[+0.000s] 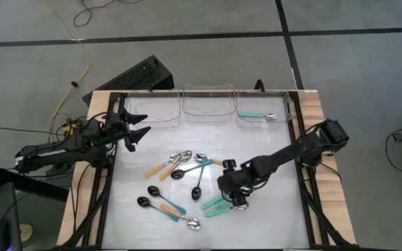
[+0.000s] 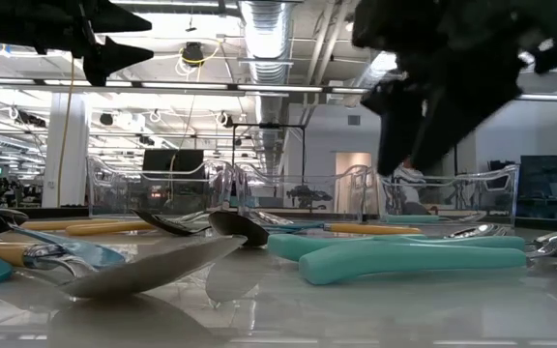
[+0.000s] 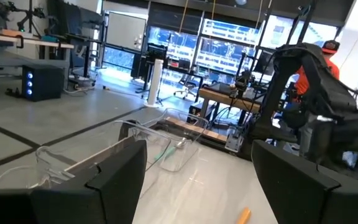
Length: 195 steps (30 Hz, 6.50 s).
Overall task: Sort silverware by color (type)
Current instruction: Put the middle left light blue spoon into the top right transparent bin, then put the top light blue spoon into the top right transparent bin
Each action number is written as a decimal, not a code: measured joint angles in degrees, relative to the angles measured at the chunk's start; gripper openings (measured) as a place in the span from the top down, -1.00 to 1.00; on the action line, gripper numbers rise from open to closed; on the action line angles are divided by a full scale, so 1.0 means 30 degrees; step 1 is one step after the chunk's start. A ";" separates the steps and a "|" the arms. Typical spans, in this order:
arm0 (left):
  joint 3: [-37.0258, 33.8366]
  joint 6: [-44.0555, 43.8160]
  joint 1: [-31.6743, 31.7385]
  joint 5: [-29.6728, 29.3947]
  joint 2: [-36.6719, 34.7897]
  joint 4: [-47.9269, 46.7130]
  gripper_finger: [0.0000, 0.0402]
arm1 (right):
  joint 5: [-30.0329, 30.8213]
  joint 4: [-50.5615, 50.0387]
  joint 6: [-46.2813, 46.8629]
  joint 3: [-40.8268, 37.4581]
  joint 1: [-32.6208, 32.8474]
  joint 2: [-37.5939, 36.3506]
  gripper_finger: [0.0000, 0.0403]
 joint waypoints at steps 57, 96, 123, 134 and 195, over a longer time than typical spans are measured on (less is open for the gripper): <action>0.0000 -0.0389 0.0004 -0.0019 -0.0007 -0.0855 -0.38 | 0.0146 0.3181 -0.0275 -0.0611 0.0864 0.2965 -0.18; 0.0000 -0.0433 -0.0003 -0.0011 0.0000 -0.0830 -0.38 | 0.3886 -0.2689 0.0616 0.0066 -0.1783 -0.4292 0.73; 0.0000 -0.0389 0.0004 -0.0116 0.0000 -0.0864 -0.38 | 0.2441 -0.5591 -0.5907 -0.2447 -2.1802 -0.9837 0.73; 0.0000 -0.0462 -0.0002 -0.0545 -0.0007 -0.0930 -0.38 | 0.1359 -0.2506 -0.8193 -0.4854 -2.3885 -0.7035 0.73; 0.0000 -0.0571 0.0004 -0.0539 -0.0005 -0.0988 -0.38 | -0.2364 -0.2149 -0.1328 -0.2659 -0.8661 -1.0496 -0.09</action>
